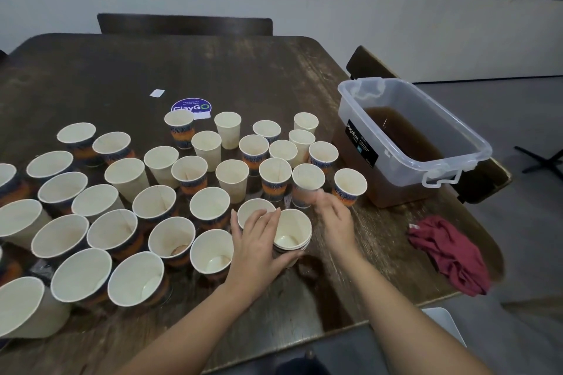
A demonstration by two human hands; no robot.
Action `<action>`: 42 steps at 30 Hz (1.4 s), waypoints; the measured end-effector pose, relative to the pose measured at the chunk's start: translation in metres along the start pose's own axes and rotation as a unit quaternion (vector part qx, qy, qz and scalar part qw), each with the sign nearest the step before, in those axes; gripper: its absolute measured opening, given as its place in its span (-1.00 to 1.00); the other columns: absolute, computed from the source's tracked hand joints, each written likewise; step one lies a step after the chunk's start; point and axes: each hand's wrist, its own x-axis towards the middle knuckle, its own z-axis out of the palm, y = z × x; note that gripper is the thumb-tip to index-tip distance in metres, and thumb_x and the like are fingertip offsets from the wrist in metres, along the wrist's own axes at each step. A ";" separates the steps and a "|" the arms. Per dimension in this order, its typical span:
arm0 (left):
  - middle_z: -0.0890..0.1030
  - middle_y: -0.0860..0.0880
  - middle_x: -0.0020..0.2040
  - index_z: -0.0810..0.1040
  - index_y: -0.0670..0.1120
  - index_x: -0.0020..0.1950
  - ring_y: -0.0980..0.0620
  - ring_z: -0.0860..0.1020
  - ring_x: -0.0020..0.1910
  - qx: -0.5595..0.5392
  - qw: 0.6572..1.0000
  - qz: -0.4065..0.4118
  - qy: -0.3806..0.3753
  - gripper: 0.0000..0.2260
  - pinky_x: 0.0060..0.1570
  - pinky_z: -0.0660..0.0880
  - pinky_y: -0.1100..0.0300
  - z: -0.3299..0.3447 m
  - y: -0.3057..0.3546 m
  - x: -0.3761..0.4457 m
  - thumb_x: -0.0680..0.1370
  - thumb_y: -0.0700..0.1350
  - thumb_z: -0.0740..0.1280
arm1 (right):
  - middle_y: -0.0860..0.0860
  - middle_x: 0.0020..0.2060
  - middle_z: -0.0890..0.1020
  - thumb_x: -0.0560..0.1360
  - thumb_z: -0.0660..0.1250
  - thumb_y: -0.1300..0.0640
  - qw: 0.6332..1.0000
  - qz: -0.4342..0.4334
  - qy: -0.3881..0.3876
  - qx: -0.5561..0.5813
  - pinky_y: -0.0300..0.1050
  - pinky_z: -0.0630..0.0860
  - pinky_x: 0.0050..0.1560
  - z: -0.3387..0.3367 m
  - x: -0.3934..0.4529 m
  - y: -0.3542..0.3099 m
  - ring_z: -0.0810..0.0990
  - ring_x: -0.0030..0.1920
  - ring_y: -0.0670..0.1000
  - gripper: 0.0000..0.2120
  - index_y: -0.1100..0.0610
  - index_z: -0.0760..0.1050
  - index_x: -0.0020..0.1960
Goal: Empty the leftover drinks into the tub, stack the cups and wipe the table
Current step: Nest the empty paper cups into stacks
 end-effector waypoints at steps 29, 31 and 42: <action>0.59 -0.08 0.14 0.50 -0.21 0.29 -0.05 0.44 0.23 -0.013 0.998 -0.028 0.046 -0.28 0.43 0.01 -0.10 -0.007 -0.008 0.010 0.40 0.36 0.26 | 0.14 -0.36 0.58 0.59 0.14 -0.02 0.930 -0.260 0.122 -0.230 -0.22 0.34 -0.27 -0.015 0.037 -0.036 0.49 -0.30 -0.02 -0.51 0.31 0.59 -0.26; 0.58 -0.09 0.18 0.44 -0.20 0.33 -0.03 0.42 0.25 -0.009 0.997 -0.057 0.041 -0.24 0.43 0.02 -0.17 -0.009 -0.006 0.016 0.38 0.38 0.30 | 0.09 -0.38 0.56 0.59 0.14 -0.01 0.933 -0.252 0.168 -0.197 -0.29 0.33 -0.29 -0.016 0.038 -0.040 0.49 -0.28 -0.04 -0.53 0.29 0.57 -0.28; 0.53 -0.06 0.30 0.05 -0.05 0.50 -0.06 0.43 0.33 -0.025 0.995 -0.094 0.026 -0.04 0.43 -0.07 -0.18 -0.006 -0.008 0.017 0.28 0.43 0.28 | -0.13 -0.33 0.49 0.53 0.26 -0.09 0.955 -0.234 0.037 -0.180 -0.39 0.33 -0.15 0.009 0.012 -0.011 0.44 -0.20 -0.20 -0.62 0.18 0.61 -0.25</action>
